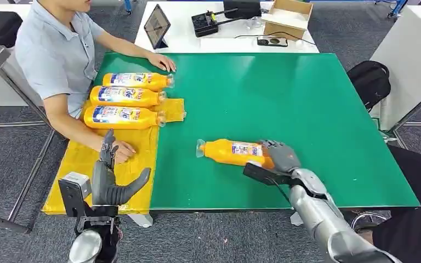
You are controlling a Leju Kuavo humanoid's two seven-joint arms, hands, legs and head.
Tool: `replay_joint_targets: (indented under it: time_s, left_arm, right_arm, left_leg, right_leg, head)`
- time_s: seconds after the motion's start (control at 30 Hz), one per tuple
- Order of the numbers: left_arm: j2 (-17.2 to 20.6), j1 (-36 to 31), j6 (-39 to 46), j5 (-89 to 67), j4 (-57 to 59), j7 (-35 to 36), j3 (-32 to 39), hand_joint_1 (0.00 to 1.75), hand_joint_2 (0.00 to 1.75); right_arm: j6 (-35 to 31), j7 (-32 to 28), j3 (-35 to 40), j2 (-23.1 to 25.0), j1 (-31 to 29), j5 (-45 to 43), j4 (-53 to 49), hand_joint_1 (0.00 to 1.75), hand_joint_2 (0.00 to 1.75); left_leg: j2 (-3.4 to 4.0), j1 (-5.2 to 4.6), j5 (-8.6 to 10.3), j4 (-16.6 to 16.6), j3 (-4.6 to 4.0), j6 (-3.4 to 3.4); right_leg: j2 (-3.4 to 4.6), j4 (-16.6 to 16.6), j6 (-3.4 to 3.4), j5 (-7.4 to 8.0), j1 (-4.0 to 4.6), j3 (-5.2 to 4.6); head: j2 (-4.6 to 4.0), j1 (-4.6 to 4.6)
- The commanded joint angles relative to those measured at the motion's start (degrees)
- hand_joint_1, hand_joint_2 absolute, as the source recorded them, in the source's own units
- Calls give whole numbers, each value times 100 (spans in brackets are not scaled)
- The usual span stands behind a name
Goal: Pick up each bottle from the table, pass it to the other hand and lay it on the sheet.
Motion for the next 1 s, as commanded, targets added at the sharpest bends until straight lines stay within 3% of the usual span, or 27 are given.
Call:
replay_joint_targets:
  time_s: [0.03,0.13,0.3,0.37,0.53,0.7,1.0]
  left_arm:
    - [55,-420,439,79,694,-317,-48,0,175]
    - [-53,-473,475,416,877,-354,118,0,175]
    - [-51,-474,474,428,893,-365,117,0,175]
    - [-144,-376,26,1234,926,-155,216,0,175]
    - [204,164,-929,656,563,-779,-617,0,175]
    - [307,302,-1283,-89,521,-1036,-1314,0,175]
    - [-15,-178,-1279,497,768,-803,-1141,0,175]
  right_arm:
    - [678,-1155,-770,731,1136,-2195,-2100,175,175]
    - [686,-1110,-730,915,1225,-2653,-2646,175,175]
    - [671,-1068,-704,892,1234,-2674,-2679,175,175]
    - [460,-1328,-826,1099,1239,-3047,-2899,175,175]
    - [158,-1391,-627,1298,1357,-3382,-3516,175,175]
    - [231,-1568,-22,1441,1300,-3203,-3164,175,175]
    - [-5,-1633,1466,1744,1178,-2390,-2255,175,175]
  left_leg:
    - [9,2,0,-8,7,0]
    - [-1,-1,3,-4,-10,2]
    - [6,0,2,-6,-9,7]
    - [3,-2,3,-3,-15,3]
    - [20,-7,-2,-4,-16,1]
    - [23,1,-8,-10,0,5]
    - [26,7,3,-14,-10,3]
  right_leg:
    - [0,-3,-18,0,6,2]
    - [-7,4,-14,-1,1,-14]
    - [-4,-2,-15,-1,2,-10]
    - [-4,2,-11,-1,-1,-16]
    - [13,5,-15,-2,-5,-22]
    - [10,-6,-27,-5,5,-8]
    - [13,-11,-29,7,12,-20]
  head:
    - [0,-2]
    - [0,0]
    - [0,-2]
    - [0,0]
    - [0,2]
    - [0,-2]
    - [0,0]
